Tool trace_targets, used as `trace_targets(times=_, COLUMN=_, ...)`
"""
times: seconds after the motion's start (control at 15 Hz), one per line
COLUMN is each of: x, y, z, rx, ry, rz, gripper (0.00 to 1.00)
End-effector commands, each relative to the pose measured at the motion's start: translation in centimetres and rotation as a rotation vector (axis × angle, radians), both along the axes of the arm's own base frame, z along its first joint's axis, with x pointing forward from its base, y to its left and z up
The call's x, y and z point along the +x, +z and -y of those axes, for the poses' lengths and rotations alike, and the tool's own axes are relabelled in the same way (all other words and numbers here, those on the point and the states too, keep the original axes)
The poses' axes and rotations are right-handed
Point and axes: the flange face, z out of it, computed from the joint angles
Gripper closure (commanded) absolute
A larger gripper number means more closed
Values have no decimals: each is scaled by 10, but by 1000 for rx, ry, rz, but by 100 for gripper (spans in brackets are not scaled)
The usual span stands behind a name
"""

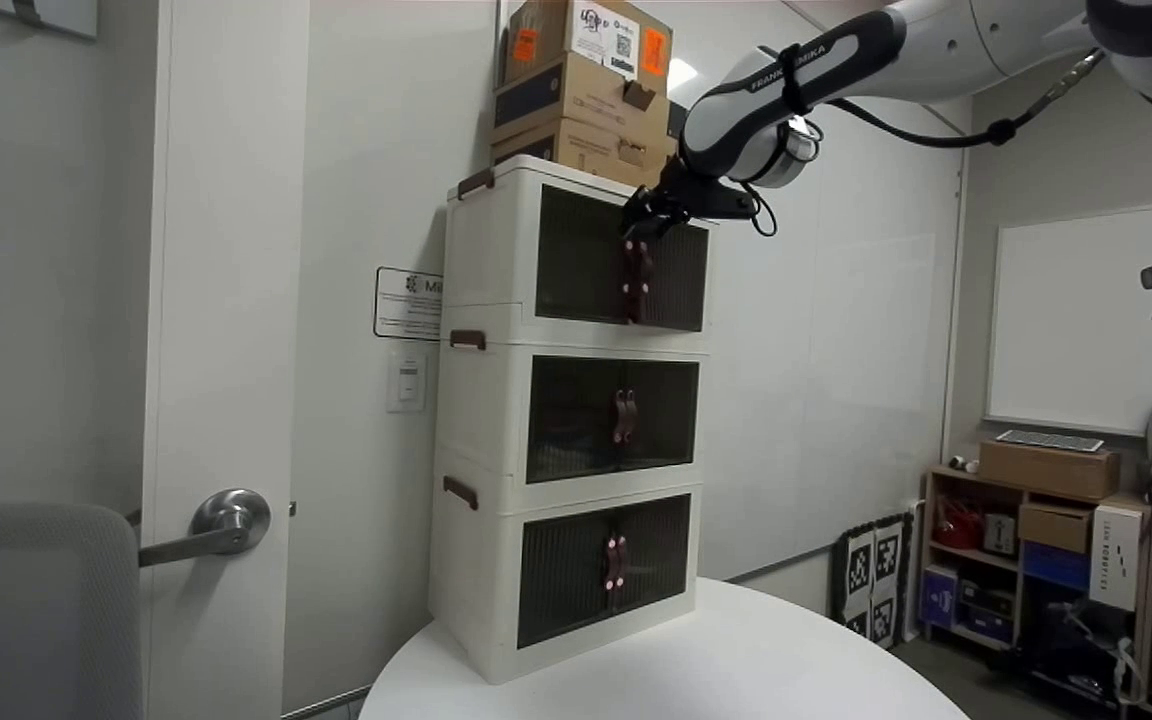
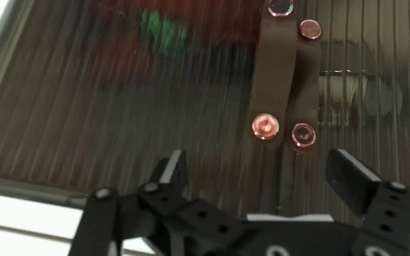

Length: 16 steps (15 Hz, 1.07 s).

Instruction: Close the topmost compartment doors

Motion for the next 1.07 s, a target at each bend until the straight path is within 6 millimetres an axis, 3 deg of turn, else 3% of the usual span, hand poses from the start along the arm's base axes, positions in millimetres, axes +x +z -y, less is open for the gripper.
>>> trace_targets(times=0.0, x=10, y=-15, z=1, rx=22, ry=-23, rz=74, gripper=0)
trace_targets(times=0.47, x=6, y=-36, z=-6, rx=1, ry=-53, rz=180, gripper=0)
trace_targets(times=1.0, x=-10, y=-60, z=-8, rx=24, ry=-53, rz=88, gripper=0)
